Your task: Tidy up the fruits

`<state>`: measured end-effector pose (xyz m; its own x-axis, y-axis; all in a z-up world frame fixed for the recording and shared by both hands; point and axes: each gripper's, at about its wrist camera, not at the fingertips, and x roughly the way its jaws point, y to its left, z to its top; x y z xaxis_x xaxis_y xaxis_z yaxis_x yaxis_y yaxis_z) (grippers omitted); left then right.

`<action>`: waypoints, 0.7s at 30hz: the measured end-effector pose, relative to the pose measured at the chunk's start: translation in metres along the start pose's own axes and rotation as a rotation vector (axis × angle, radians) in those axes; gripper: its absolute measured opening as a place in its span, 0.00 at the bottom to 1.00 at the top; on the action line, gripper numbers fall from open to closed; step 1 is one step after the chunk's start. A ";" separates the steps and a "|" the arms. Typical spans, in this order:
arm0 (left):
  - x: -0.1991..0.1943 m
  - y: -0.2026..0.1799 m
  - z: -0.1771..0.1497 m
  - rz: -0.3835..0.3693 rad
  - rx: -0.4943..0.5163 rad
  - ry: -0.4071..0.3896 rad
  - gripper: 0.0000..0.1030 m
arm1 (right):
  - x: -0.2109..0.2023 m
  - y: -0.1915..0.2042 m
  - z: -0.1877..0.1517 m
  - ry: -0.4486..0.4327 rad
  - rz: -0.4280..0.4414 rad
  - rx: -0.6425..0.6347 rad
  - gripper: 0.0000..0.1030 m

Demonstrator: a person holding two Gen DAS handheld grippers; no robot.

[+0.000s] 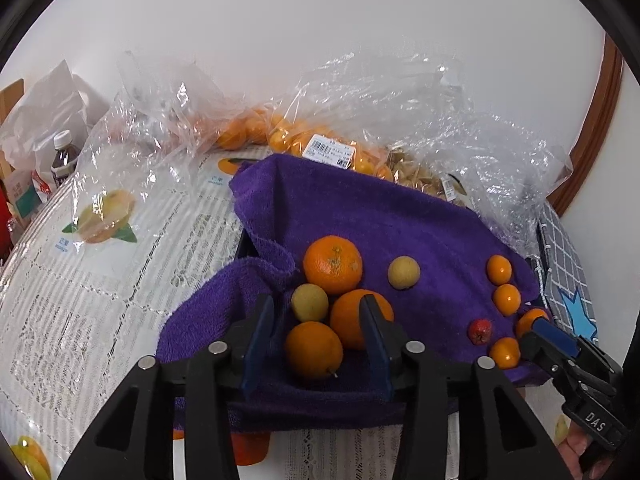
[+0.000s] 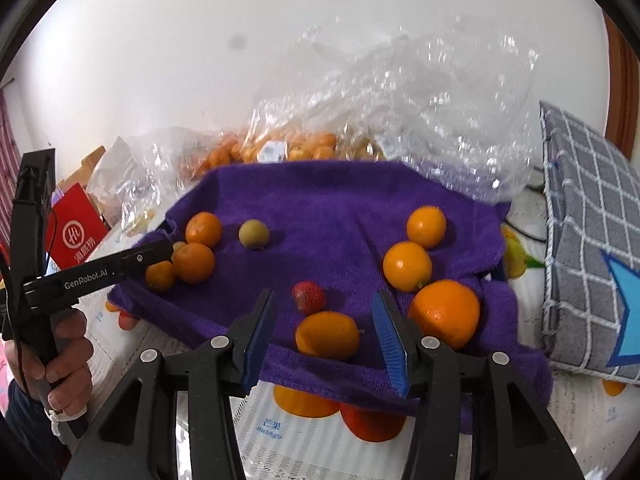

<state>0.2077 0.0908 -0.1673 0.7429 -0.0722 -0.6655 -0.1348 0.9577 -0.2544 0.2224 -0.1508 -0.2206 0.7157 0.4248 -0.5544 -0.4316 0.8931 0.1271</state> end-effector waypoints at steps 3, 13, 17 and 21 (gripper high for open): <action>-0.003 -0.001 0.001 -0.012 0.004 -0.016 0.44 | -0.011 0.004 0.004 -0.048 -0.007 -0.018 0.59; -0.029 -0.012 0.001 0.014 0.062 -0.107 0.45 | -0.044 0.010 0.006 0.019 -0.143 0.068 0.59; -0.042 -0.023 -0.004 0.040 0.111 -0.118 0.45 | -0.075 0.009 0.006 0.022 -0.167 0.105 0.59; -0.063 -0.034 -0.012 0.007 0.107 -0.074 0.45 | -0.103 0.012 0.007 0.021 -0.205 0.106 0.59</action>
<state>0.1576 0.0597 -0.1247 0.7890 -0.0486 -0.6125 -0.0721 0.9827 -0.1708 0.1478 -0.1832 -0.1564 0.7702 0.2311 -0.5944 -0.2176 0.9713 0.0957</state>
